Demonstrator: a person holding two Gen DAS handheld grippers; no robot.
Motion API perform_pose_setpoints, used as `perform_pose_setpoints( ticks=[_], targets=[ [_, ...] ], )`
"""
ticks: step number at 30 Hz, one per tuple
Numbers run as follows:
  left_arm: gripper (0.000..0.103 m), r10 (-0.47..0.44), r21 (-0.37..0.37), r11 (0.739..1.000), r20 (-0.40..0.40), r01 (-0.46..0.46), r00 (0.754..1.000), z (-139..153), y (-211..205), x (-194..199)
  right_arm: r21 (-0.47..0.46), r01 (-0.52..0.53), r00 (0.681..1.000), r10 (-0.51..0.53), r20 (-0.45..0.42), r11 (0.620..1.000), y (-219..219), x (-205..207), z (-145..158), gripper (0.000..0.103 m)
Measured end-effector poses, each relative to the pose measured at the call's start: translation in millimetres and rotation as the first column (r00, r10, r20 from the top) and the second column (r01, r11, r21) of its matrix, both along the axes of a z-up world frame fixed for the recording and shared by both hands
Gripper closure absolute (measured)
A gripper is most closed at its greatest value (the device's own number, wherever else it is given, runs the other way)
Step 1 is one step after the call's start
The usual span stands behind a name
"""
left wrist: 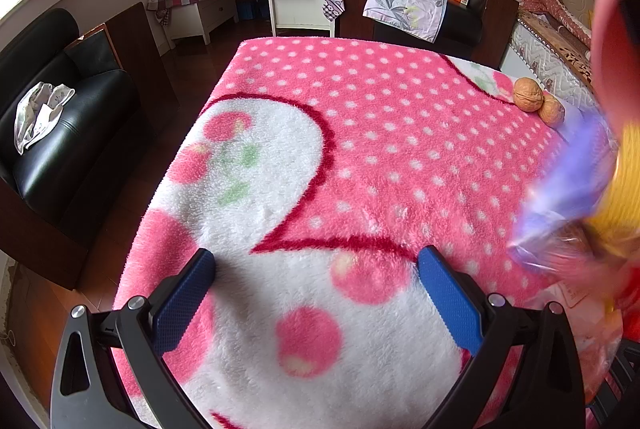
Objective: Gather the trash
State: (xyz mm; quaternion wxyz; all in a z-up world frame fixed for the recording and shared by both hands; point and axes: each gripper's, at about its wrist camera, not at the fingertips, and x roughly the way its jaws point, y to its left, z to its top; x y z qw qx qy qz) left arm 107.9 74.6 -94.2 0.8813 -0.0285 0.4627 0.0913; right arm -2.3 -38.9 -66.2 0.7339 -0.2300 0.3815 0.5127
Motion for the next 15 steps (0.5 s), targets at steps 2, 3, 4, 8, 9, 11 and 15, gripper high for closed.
perform_pose_setpoints(
  ticks=[2, 3, 4, 8, 9, 11, 15],
  targets=[
    [0.004, 0.0, 0.0, 1.0, 0.0, 0.0, 1.0, -0.1, -1.0, 0.1, 0.0, 0.0, 1.0, 0.0, 0.0, 1.0, -0.2, 0.0, -0.3, 0.02],
    [0.004, 0.0, 0.0, 1.0, 0.0, 0.0, 1.0, 0.0, 0.0, 0.0, 0.0, 0.0, 1.0, 0.0, 0.0, 1.0, -0.1, 0.0, -0.4, 0.02],
    [0.004, 0.0, 0.0, 1.0, 0.0, 0.0, 1.0, -0.1, -0.6, 0.1, 0.0, 0.0, 1.0, 0.0, 0.0, 1.0, -0.5, 0.7, -0.4, 0.02],
    [0.004, 0.0, 0.0, 1.0, 0.0, 0.0, 1.0, -0.1, -1.3, 0.1, 0.0, 0.0, 1.0, 0.0, 0.0, 1.0, -0.3, 0.3, -0.3, 0.02],
    [0.004, 0.0, 0.0, 1.0, 0.0, 0.0, 1.0, -0.1, -0.3, 0.1, -0.001, 0.0, 1.0, 0.0, 0.0, 1.0, -0.1, 0.0, -0.3, 0.02],
    [0.004, 0.0, 0.0, 1.0, 0.0, 0.0, 1.0, -0.1, -0.5, 0.1, -0.001, 0.0, 1.0, 0.0, 0.0, 1.0, -0.3, 0.4, -0.3, 0.02],
    [0.004, 0.0, 0.0, 1.0, 0.0, 0.0, 1.0, -0.1, -0.4, 0.1, -0.001, 0.0, 1.0, 0.0, 0.0, 1.0, 0.0, 0.0, -0.3, 0.02]
  ],
)
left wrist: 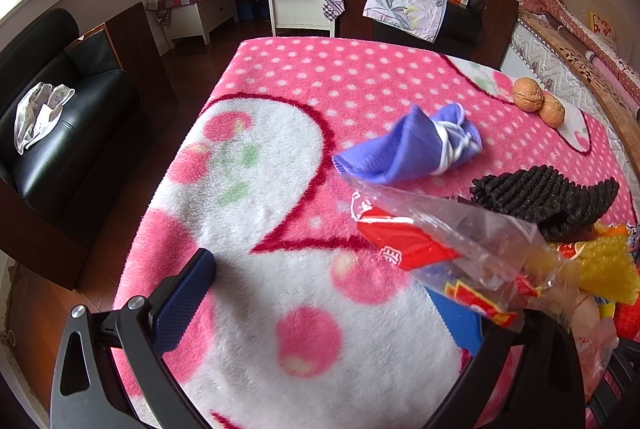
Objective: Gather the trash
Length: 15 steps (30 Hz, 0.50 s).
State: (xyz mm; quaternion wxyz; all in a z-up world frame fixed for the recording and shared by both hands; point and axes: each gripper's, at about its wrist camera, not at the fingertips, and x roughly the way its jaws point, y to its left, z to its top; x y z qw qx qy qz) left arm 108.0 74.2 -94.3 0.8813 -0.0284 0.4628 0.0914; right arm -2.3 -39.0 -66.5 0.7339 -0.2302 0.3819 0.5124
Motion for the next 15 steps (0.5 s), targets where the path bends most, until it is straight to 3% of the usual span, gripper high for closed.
perform_pose_setpoints(
  ticks=[15],
  targets=[
    [0.004, 0.0, 0.0, 1.0, 0.0, 0.0, 1.0, 0.1, -0.2, 0.2, -0.001, 0.001, 1.0, -0.001, 0.0, 1.0, 0.1, 0.1, 0.0, 0.02]
  ],
)
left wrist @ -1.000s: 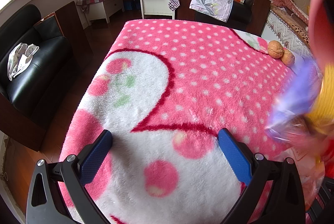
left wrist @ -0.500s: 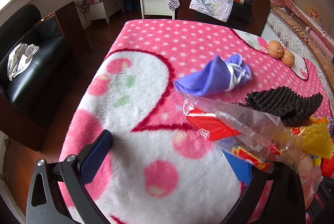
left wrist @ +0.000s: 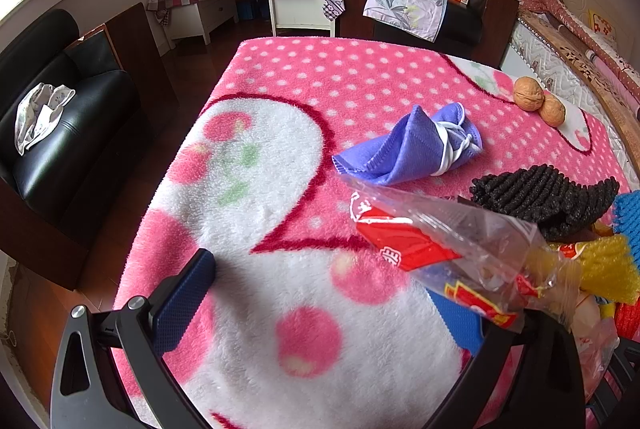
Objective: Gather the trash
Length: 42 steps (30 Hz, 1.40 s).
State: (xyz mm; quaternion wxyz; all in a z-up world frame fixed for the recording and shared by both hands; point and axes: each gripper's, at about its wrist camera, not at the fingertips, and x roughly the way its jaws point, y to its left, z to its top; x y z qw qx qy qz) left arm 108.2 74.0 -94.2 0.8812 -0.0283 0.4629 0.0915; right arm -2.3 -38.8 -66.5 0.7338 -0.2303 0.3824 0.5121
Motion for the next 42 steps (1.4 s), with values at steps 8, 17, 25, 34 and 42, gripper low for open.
perform_pose_setpoints(
  ticks=[8, 17, 25, 34, 42],
  targets=[
    [0.004, 0.0, 0.001, 1.0, 0.0, 0.0, 1.0, 0.0, -0.2, 0.0, 0.0, 0.0, 1.0, 0.0, 0.0, 1.0, 0.0, 0.1, 0.0, 0.02],
    [0.004, 0.0, 0.001, 1.0, 0.0, 0.0, 1.0, 0.1, -0.2, 0.0, -0.001, 0.001, 1.0, -0.001, -0.001, 1.0, 0.0, 0.4, 0.0, 0.02],
    [0.008, 0.0, -0.003, 1.0, 0.008, 0.0, 1.0, 1.4, -1.3, -1.6, -0.001, 0.001, 1.0, -0.001, 0.0, 1.0, -0.1, 0.6, 0.0, 0.02],
    [0.039, -0.017, -0.037, 0.999, 0.047, 0.018, 0.999, 14.6, 5.8, -11.6, -0.028, -0.052, 0.999, 0.052, -0.001, 0.998, 11.4, -2.8, -3.0, 0.002],
    [0.045, -0.015, -0.083, 0.996, 0.076, 0.021, 0.997, 32.7, 2.3, -25.7, 0.027, 0.093, 0.995, -0.094, 0.034, 0.995, -6.7, 12.0, 10.7, 0.003]
  ],
)
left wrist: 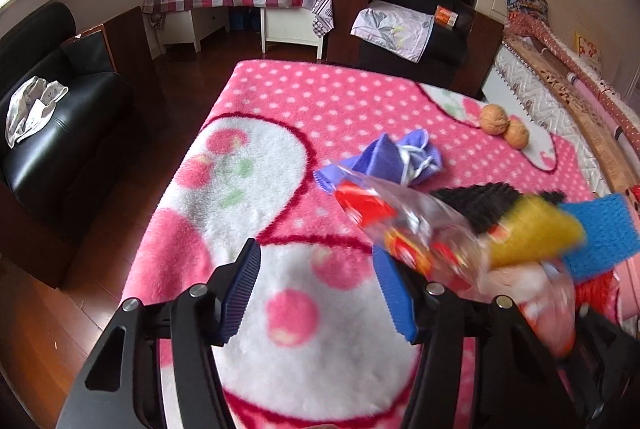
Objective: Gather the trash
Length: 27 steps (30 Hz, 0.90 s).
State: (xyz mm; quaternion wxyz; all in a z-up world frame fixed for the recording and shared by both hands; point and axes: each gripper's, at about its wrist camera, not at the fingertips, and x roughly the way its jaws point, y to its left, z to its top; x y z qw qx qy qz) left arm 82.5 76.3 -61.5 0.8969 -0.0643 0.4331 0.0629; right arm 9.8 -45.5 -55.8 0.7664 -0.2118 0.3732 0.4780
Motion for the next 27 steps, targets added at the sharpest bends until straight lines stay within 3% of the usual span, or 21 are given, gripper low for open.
perform_pose_setpoints(
  ticks=[5, 8, 11, 16, 19, 23, 27],
  targets=[
    [0.045, -0.017, 0.01, 1.0, 0.046, 0.016, 0.999, 19.8, -12.7, -12.0, 0.117, 0.269, 0.963, -0.268, -0.027, 0.956, -42.6, 26.3, 28.5, 0.003],
    [0.046, -0.032, 0.011, 0.999, 0.073, 0.031, 0.997, 31.9, -21.6, -19.9, 0.23, 0.322, 0.946, -0.317, -0.06, 0.918, -62.9, 20.9, 53.2, 0.003],
    [0.046, -0.038, 0.006, 0.999, 0.097, 0.038, 0.995, 42.9, -30.2, -27.7, 0.273, 0.369, 0.925, -0.379, -0.018, 0.888, -74.2, 8.4, 69.1, 0.003],
    [0.046, -0.061, 0.022, 0.998, 0.124, 0.058, 0.99, 57.1, -42.6, -38.1, 0.282, 0.478, 0.854, -0.515, 0.07, 0.832, -88.0, -7.2, 78.9, 0.003],
    [0.046, -0.066, 0.03, 0.998, 0.14, 0.062, 0.988, 63.3, -48.8, -45.3, 0.279, 0.555, 0.779, -0.607, 0.154, 0.784, -94.9, -11.8, 83.9, 0.003],
    [0.046, -0.077, 0.039, 0.997, 0.156, 0.072, 0.985, 69.7, -58.3, -53.2, 0.322, 0.647, 0.696, -0.707, 0.121, 0.692, -113.0, -13.6, 86.5, 0.003],
    [0.046, -0.093, 0.051, 0.995, 0.166, 0.086, 0.982, 74.2, -65.5, -60.2, 0.335, 0.699, 0.647, -0.758, 0.08, 0.632, -128.5, -13.3, 86.1, 0.003]
  ],
)
